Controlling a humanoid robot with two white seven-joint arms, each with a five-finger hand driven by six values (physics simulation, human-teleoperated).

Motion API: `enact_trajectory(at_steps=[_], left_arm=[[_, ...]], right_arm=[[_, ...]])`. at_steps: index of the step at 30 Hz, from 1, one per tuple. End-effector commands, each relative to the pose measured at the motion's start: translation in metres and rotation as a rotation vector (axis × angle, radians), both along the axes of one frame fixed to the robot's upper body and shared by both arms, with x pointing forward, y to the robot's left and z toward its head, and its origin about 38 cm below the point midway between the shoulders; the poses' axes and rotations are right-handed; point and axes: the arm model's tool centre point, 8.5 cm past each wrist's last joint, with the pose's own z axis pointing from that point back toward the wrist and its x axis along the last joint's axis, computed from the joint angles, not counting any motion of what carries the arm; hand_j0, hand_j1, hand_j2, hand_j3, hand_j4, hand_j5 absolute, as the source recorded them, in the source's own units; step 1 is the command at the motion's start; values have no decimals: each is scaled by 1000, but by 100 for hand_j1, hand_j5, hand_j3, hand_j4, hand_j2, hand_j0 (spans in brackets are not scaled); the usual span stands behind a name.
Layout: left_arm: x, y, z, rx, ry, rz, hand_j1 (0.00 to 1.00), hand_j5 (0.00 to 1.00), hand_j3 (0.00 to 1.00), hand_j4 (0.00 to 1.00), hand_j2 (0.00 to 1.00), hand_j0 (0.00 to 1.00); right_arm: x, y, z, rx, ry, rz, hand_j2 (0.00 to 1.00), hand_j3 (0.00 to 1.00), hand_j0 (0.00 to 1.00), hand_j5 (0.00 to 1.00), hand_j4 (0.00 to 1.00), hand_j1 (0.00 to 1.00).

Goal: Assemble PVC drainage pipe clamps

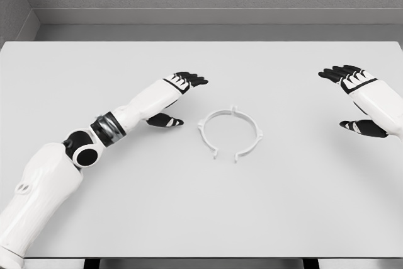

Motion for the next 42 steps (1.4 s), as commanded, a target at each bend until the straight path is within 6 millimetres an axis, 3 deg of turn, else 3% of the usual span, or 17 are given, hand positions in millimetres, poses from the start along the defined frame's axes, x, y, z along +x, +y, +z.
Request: enact_trajectory(at_steps=[1,12,13,15,22,31,42], left_arm=[[0,0,1,-7,0,1,100,100,100,100,100,100],[0,0,1,-7,0,1,100,100,100,100,100,100],[14,50,30,50,-65,62,100,100,100,100,100,100],[18,69,40,48,-86,105,100,100,100,100,100,100],[17,77,46,63,-103,108,100,100,100,100,100,100],[19,110,59,86,-111,152,100,100,100,100,100,100],[18,112,60,90,-114,152,100,100,100,100,100,100]], right_arm=[[0,0,1,7,-1,0,100,100,100,100,100,100],[0,0,1,7,-1,0,100,100,100,100,100,100],[15,40,-27,14,87,117,100,100,100,100,100,100],[15,48,-29,41,81,127,100,100,100,100,100,100],[23,57,-23,48,56,135,100,100,100,100,100,100],[29,103,-42,-43,94,225,100,100,100,100,100,100],[41,122,-52,-53,117,251,100,100,100,100,100,100]])
